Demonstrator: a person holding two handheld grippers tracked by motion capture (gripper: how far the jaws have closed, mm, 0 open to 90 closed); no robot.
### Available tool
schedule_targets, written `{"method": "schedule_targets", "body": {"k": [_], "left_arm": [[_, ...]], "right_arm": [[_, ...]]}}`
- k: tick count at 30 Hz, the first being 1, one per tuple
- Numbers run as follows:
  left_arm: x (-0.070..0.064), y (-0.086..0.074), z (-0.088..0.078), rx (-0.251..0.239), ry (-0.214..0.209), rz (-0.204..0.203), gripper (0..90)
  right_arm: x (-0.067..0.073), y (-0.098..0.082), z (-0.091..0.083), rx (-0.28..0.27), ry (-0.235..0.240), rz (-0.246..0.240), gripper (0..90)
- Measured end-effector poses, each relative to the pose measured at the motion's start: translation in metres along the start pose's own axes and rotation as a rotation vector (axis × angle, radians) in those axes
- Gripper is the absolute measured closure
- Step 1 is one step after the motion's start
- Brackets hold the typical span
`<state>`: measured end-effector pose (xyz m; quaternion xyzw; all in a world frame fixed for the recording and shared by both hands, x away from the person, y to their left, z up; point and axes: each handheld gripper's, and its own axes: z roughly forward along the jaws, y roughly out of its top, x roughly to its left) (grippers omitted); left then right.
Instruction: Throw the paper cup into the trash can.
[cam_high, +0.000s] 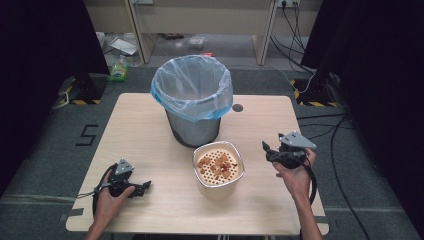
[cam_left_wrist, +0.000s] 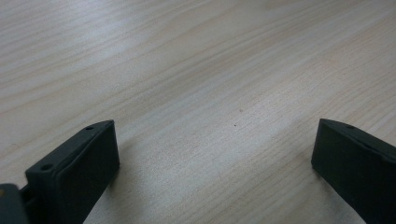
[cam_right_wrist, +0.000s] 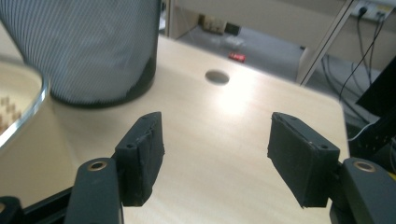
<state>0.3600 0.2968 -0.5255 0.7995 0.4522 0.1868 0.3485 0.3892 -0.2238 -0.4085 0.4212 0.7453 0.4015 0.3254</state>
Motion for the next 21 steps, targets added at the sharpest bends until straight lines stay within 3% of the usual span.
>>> {"method": "schedule_targets", "body": {"k": [8, 21], "left_arm": [[0.000, 0.000, 0.000, -0.001, 0.000, 0.000, 0.0], [-0.001, -0.001, -0.001, 0.000, -0.002, 0.001, 0.0]], "right_arm": [[0.005, -0.039, 0.003, 0.085, 0.012, 0.006, 35.8], [0.019, -0.076, 0.014, 0.213, 0.053, 0.025, 33.5]]}}
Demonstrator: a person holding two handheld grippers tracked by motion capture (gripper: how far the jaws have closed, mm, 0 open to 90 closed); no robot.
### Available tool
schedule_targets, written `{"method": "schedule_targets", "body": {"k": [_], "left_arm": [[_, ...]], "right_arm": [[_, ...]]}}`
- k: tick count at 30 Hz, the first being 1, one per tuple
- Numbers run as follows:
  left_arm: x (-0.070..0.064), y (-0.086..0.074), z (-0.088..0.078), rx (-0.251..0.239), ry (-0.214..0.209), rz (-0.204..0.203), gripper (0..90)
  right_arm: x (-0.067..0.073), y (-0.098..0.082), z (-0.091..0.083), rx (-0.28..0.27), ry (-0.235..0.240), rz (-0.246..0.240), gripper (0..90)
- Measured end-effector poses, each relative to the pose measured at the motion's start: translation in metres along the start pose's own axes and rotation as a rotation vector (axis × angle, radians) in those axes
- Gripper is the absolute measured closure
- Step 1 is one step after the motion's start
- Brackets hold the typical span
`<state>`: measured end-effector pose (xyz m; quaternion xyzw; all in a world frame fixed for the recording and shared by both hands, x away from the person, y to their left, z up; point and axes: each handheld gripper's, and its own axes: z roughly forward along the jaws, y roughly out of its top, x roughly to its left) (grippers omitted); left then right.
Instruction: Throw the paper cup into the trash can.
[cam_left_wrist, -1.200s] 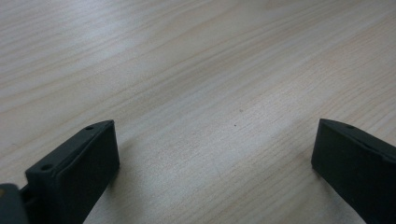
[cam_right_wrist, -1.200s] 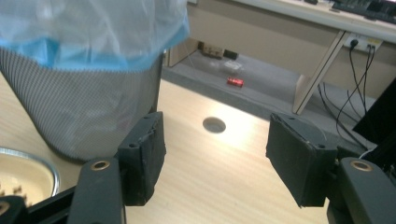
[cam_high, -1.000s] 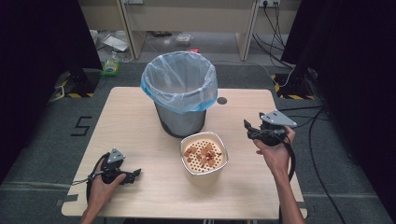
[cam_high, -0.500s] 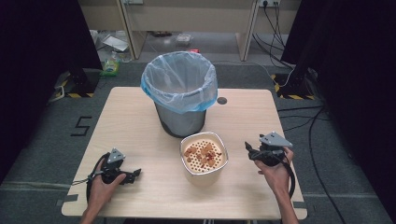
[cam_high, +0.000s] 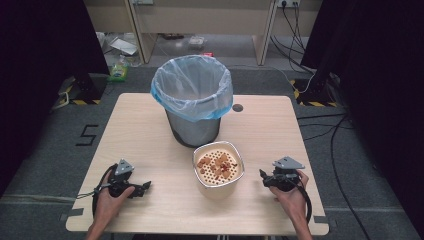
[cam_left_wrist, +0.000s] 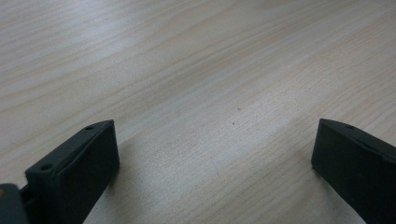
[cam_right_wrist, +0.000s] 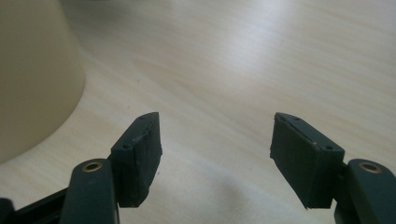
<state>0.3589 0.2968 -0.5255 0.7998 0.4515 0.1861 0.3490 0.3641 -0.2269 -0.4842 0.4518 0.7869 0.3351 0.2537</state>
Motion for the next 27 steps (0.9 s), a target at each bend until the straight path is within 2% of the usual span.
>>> {"method": "schedule_targets", "body": {"k": [8, 9, 12, 14, 17, 18, 27], "left_arm": [[0.000, 0.000, 0.000, 0.000, 0.000, 0.001, 0.0], [0.000, 0.000, 0.000, 0.000, 0.000, 0.001, 0.0], [0.000, 0.000, 0.000, 0.001, -0.001, 0.002, 0.0], [0.000, 0.000, 0.000, 0.002, -0.001, 0.003, 0.0], [0.000, 0.000, 0.000, 0.002, -0.001, 0.003, 0.0], [0.000, 0.000, 0.000, 0.002, -0.001, 0.003, 0.0], [0.000, 0.000, -0.001, 0.002, -0.001, 0.003, 0.0]], "right_arm": [[0.007, -0.012, 0.010, 0.080, 0.029, 0.001, 30.8], [0.008, -0.013, 0.011, 0.091, 0.028, -0.013, 30.4], [0.011, -0.018, 0.013, 0.099, 0.049, 0.008, 29.8], [0.011, -0.022, 0.014, 0.074, 0.077, 0.052, 28.6], [0.010, -0.024, 0.014, 0.069, 0.083, 0.046, 24.4], [0.011, -0.026, 0.015, 0.051, 0.084, 0.052, 22.5], [0.011, -0.027, 0.016, 0.045, 0.086, 0.044, 22.1]]}}
